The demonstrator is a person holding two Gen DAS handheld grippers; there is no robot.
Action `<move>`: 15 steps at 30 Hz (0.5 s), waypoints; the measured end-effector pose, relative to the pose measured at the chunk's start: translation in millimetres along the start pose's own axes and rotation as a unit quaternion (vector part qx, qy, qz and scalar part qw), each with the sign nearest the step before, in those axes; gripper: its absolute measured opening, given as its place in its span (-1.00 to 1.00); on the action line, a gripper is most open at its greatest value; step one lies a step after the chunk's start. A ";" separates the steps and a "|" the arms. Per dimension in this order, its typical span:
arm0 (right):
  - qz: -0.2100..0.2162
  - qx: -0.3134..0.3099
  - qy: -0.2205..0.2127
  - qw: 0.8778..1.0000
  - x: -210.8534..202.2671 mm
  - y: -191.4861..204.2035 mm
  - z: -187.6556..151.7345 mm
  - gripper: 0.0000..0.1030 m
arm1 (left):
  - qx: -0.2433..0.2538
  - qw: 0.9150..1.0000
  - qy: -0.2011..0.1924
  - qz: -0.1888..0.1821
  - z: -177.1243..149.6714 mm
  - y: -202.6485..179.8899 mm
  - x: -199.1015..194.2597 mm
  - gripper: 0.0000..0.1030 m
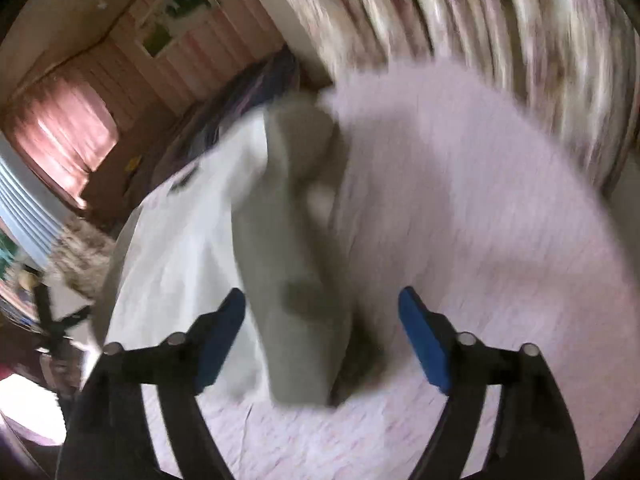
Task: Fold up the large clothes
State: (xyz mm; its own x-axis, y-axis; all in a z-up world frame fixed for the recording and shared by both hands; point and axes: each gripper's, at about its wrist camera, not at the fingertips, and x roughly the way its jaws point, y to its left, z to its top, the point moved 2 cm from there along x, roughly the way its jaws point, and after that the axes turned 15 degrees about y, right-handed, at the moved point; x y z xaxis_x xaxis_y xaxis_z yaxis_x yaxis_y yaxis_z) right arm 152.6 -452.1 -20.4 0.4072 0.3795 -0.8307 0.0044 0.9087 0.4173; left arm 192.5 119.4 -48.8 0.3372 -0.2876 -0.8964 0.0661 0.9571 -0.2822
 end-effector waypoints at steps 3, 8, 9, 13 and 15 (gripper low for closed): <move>0.014 -0.019 -0.045 0.999 -4.6 8.9 36.7 0.66 | 0.005 1.000 -0.003 -0.020 39.4 2.9 1.6 0.94; 0.040 -0.001 0.026 0.999 56.6 18.9 97.6 0.41 | -0.008 0.991 0.088 -0.102 112.2 -4.2 61.9 0.87; 0.059 0.000 0.056 0.997 71.6 22.7 104.9 0.02 | -0.006 0.988 0.101 -0.114 115.5 -9.2 73.2 0.87; 0.004 -0.043 0.058 0.997 79.2 46.8 107.3 -0.80 | 0.025 0.989 0.119 -0.080 116.7 -24.9 89.4 -0.25; -0.008 -0.085 -0.010 0.996 43.8 71.1 109.1 -0.93 | 0.020 0.988 0.092 -0.123 117.0 -22.8 69.0 -0.83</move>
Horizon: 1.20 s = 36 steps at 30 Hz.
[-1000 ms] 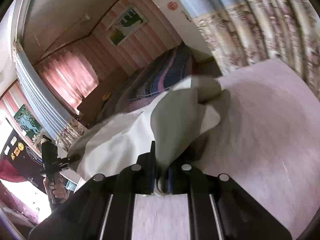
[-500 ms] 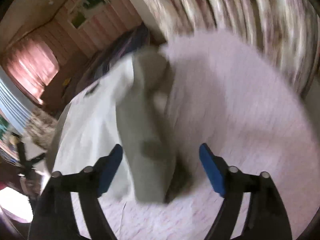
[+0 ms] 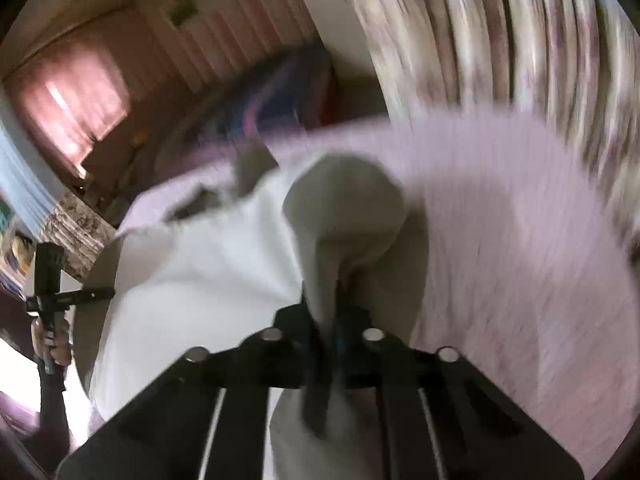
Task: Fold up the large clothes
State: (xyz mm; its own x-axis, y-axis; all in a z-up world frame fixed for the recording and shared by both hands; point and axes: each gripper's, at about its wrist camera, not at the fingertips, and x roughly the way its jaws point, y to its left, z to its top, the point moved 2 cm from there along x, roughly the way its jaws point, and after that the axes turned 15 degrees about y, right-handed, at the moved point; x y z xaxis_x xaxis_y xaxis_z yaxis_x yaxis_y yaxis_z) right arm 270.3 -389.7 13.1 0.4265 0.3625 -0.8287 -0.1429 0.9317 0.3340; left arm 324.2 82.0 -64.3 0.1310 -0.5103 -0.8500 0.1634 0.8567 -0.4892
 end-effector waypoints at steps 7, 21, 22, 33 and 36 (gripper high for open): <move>-0.190 -0.145 -0.118 0.964 -44.7 57.7 14.1 -0.94 | 0.061 0.974 -0.164 0.142 -15.1 -45.5 -52.1 -0.49; -0.163 0.004 -0.117 0.980 -72.4 -1.4 -52.7 0.33 | -0.051 0.934 -0.171 0.310 -46.7 -30.8 -88.5 0.94; -0.149 -0.008 -0.126 0.981 -67.3 9.7 -56.4 0.43 | -0.054 0.939 -0.177 0.288 -58.2 -43.0 -86.6 0.94; -0.230 -0.171 -0.008 0.958 44.0 67.9 -117.4 0.55 | -0.036 0.940 -0.096 0.326 -110.0 -57.5 30.0 0.94; -0.203 -0.111 -0.002 0.973 37.2 33.4 -118.8 0.60 | -0.047 0.948 -0.098 0.298 -116.2 -44.4 31.3 0.94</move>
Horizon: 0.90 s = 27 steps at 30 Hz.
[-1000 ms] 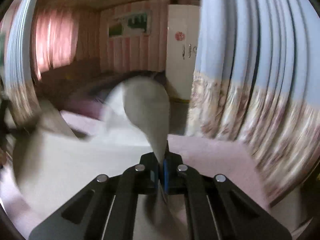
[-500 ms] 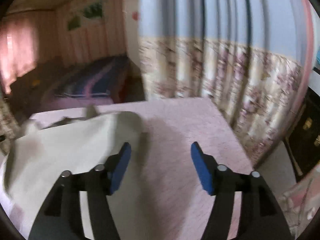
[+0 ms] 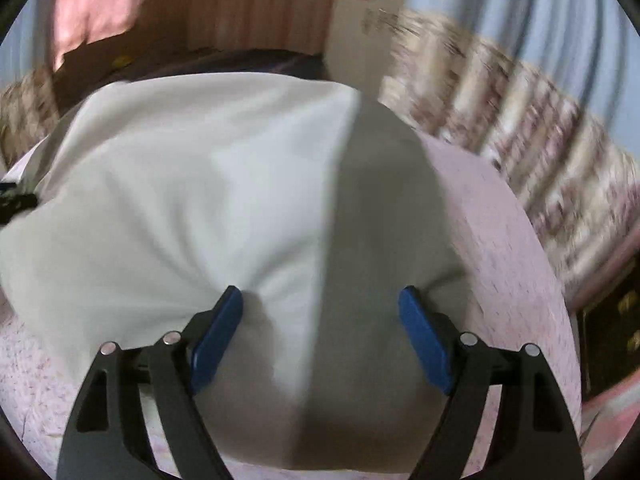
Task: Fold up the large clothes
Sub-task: 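Lay the jacket on the sheet and open both tools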
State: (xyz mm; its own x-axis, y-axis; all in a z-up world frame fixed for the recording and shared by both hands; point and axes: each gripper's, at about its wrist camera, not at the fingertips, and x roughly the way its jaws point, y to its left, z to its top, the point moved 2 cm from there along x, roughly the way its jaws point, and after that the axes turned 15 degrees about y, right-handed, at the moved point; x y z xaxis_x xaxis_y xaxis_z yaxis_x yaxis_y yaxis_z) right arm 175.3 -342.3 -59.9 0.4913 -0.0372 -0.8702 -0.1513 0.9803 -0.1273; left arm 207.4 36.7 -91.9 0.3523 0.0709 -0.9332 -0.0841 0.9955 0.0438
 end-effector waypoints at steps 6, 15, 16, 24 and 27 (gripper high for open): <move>0.053 0.034 0.026 0.998 24.2 -18.8 -4.1 0.65 | 0.003 1.000 0.007 0.002 2.7 2.6 15.8 0.94; 0.088 0.050 0.025 0.995 -13.5 -29.5 31.4 0.71 | 0.035 0.999 0.034 0.004 30.7 15.5 -10.3 0.94; 0.096 0.052 0.007 0.994 -26.9 -32.4 42.9 0.73 | 0.044 0.999 0.024 0.008 39.1 17.6 -21.4 0.94; 0.111 0.023 -0.004 0.994 -31.6 -14.2 174.4 0.88 | 0.061 0.997 0.038 -0.004 148.4 12.4 -19.2 0.94; 0.100 0.006 0.066 0.993 16.9 -3.2 220.0 0.88 | 0.075 0.994 0.081 -0.021 185.9 -1.5 9.6 0.94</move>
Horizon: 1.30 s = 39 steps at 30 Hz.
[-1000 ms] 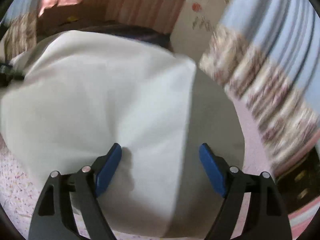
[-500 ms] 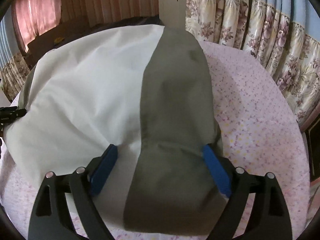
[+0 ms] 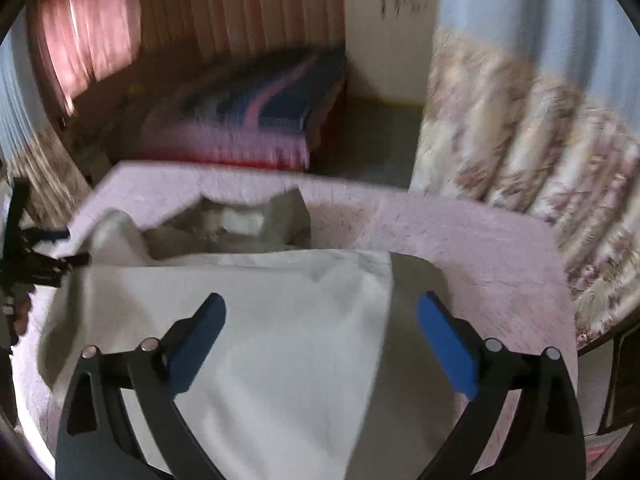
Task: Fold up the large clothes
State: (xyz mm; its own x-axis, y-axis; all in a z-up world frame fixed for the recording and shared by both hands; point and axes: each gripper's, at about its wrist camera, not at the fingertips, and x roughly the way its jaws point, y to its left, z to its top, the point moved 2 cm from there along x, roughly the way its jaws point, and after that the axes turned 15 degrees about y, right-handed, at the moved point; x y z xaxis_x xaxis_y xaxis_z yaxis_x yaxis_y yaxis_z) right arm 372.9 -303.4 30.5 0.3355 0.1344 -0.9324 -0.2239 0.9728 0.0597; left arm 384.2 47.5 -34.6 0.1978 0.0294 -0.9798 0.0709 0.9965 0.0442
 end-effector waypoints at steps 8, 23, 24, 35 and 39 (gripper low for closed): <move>-0.065 -0.041 0.133 0.988 118.7 -0.8 4.7 0.11 | 0.024 0.997 0.077 -0.017 24.5 -8.0 75.4 0.72; -0.049 0.105 -0.099 0.988 17.7 -44.1 7.5 0.17 | -0.118 0.987 -0.108 -0.016 11.0 40.8 5.6 -0.23; -0.049 0.126 -0.091 0.987 17.7 -56.1 4.4 0.22 | -0.124 0.989 -0.079 -0.007 13.0 47.6 15.0 -0.23; -0.034 0.080 -0.166 0.982 -67.6 -26.4 -110.2 0.96 | -0.059 0.981 -0.184 0.018 -96.6 -9.0 -86.0 0.94; -0.078 0.044 -0.175 0.980 -62.3 15.3 -146.9 0.96 | -0.037 0.982 -0.187 -0.001 -136.5 -59.0 -87.0 0.94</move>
State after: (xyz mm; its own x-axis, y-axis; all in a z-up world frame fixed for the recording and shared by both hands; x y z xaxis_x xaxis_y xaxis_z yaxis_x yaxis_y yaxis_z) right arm 214.1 -324.5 37.2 0.6567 0.0246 -0.7537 -0.0711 0.9970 -0.0294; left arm 229.3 -3.1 21.4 0.5436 0.0099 -0.8393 0.0035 0.9999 0.0141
